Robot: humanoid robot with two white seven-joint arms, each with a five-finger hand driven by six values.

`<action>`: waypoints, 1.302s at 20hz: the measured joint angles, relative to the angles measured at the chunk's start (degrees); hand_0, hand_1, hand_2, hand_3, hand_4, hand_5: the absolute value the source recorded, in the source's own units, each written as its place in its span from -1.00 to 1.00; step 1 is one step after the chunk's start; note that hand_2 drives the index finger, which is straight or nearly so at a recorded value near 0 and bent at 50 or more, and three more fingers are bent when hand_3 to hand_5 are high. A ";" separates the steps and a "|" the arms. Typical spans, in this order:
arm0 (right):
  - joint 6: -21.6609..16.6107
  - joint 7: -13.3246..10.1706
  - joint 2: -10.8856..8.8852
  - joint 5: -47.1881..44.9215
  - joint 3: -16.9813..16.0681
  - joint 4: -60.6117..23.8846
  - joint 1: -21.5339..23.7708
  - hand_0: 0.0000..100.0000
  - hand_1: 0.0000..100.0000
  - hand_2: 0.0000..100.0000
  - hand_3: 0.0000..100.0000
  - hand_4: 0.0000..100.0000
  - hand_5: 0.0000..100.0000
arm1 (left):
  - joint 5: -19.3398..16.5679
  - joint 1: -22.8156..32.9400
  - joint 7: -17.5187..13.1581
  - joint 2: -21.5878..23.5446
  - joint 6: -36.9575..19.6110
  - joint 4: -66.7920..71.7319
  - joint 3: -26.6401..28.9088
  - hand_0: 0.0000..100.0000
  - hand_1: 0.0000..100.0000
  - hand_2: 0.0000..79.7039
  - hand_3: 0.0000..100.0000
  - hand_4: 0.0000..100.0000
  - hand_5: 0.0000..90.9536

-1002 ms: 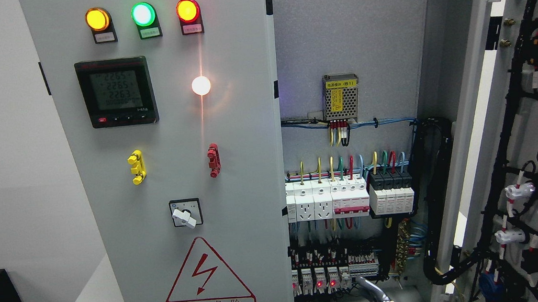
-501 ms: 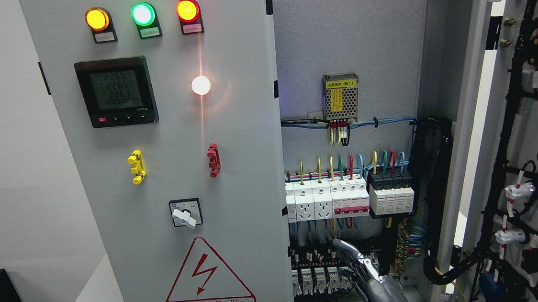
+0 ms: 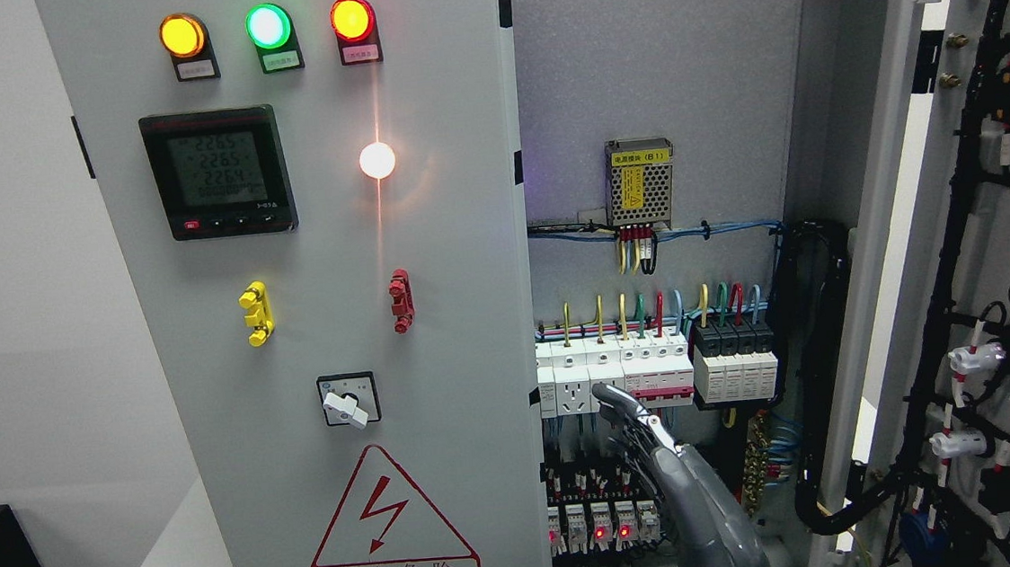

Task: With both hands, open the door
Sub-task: 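Raise the right hand toward the inner edge of the closed light-panel door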

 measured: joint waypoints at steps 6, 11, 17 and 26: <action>0.02 0.00 0.24 -0.05 0.01 5.06 -5.77 -0.62 -1.00 -1.00 -1.00 -1.00 -1.00 | -0.02 0.00 -0.01 0.00 0.00 0.00 0.00 -1.00 -1.00 -1.00 -1.00 -1.00 -1.00; 0.17 0.00 0.36 -0.07 0.01 8.95 -9.11 -0.62 -1.00 -1.00 -1.00 -1.00 -1.00 | -0.02 0.00 -0.01 0.00 0.00 0.00 0.00 -1.00 -1.00 -1.00 -1.00 -1.00 -1.00; 2.49 -0.04 0.46 -0.19 -0.09 12.23 -12.34 -0.62 -1.00 -1.00 -1.00 -1.00 -1.00 | -0.01 0.00 -0.01 0.00 0.00 0.00 0.00 -1.00 -1.00 -1.00 -1.00 -1.00 -1.00; 3.29 0.12 0.54 -0.39 -0.28 14.74 -14.78 -0.62 -1.00 -1.00 -1.00 -1.00 -1.00 | 0.01 0.00 -0.01 0.00 -0.01 0.00 0.00 -1.00 -1.00 -1.00 -1.00 -1.00 -1.00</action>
